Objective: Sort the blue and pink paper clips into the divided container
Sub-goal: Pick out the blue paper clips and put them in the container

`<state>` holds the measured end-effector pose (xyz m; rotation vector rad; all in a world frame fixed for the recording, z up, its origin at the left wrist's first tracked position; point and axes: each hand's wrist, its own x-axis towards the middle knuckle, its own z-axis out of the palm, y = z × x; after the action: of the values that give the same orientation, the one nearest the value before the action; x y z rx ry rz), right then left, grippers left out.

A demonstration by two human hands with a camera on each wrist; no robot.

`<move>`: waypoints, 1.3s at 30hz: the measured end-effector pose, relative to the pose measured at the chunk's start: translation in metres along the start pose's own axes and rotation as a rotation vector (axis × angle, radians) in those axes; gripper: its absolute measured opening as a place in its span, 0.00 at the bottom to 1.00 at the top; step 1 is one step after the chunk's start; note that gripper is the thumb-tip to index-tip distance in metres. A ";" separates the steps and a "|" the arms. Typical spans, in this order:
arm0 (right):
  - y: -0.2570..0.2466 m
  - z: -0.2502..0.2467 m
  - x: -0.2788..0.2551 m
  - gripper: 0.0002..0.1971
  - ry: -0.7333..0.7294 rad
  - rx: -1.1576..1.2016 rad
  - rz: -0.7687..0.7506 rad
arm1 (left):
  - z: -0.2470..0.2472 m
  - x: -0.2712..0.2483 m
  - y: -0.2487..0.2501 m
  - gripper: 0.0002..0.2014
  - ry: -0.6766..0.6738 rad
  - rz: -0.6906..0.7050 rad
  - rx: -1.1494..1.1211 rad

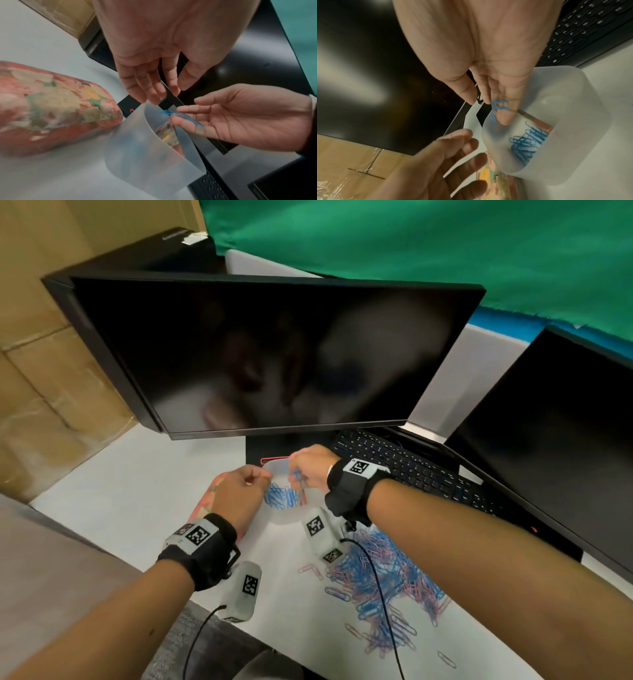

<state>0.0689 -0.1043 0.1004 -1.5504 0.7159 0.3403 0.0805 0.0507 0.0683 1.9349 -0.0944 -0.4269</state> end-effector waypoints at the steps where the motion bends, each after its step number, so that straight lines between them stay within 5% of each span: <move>1: 0.000 0.000 0.002 0.11 -0.001 -0.007 -0.003 | -0.001 -0.002 -0.001 0.08 -0.024 0.015 0.052; 10: 0.042 -0.060 -0.042 0.12 0.112 -0.117 -0.076 | 0.035 -0.021 -0.007 0.16 -0.288 0.264 0.351; 18: 0.141 -0.121 -0.094 0.10 0.251 -0.385 -0.014 | 0.071 -0.037 -0.030 0.09 -0.541 0.279 0.610; 26: 0.223 -0.115 -0.134 0.09 0.160 -0.702 -0.154 | 0.106 -0.068 -0.051 0.11 -0.772 0.394 0.912; 30: 0.250 -0.107 -0.145 0.08 0.093 -0.906 -0.238 | 0.114 -0.082 -0.061 0.10 -0.797 0.498 1.034; 39: 0.273 -0.114 -0.150 0.07 0.153 -0.922 -0.242 | 0.114 -0.086 -0.071 0.05 -0.759 0.599 1.034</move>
<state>-0.2375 -0.1721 -0.0076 -2.5320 0.4881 0.3966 -0.0479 0.0011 -0.0127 2.4357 -1.6050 -0.7614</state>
